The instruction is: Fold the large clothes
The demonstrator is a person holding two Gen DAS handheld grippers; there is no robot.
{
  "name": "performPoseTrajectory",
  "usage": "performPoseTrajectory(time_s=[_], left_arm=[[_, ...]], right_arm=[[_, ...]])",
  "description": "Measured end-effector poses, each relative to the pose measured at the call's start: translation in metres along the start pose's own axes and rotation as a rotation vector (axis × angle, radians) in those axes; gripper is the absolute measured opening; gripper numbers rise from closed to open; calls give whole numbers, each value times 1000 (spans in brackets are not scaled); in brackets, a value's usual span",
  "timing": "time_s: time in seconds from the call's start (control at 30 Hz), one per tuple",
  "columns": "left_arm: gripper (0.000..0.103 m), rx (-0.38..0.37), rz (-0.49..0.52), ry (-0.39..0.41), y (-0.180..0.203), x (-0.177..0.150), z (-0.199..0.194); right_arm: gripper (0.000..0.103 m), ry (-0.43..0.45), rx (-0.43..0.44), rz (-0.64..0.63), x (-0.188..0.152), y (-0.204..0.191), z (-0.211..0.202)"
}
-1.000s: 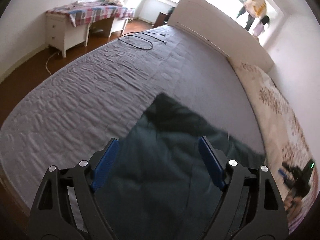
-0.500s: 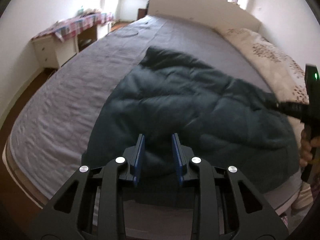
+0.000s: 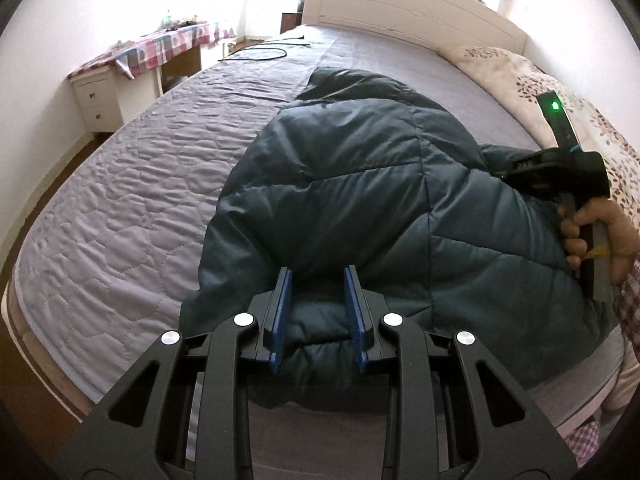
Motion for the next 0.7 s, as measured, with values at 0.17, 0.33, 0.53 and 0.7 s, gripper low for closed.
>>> performPoseTrajectory(time_s=[0.17, 0.33, 0.53, 0.7], left_arm=[[38, -42, -62, -11, 0, 3, -14], [47, -90, -115, 16, -2, -4, -41], [47, -105, -133, -14, -2, -27, -56], [49, -115, -142, -44, -3, -45, -67]], right_arm=[[1, 9, 12, 33, 0, 4, -12], [6, 150, 82, -18, -18, 4, -82], [6, 110, 76, -65, -94, 18, -103], [1, 32, 29, -92, -106, 31, -60]])
Point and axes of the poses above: each gripper's, at about its wrist camera, not at the fingertips, and z roughly the way its jaws point, y to its right, x to its top, the point moved 10 cm from there along z, roughly the way its jaws point, and after that the axes turned 4 degrees about -z, right-handed, at the moved point
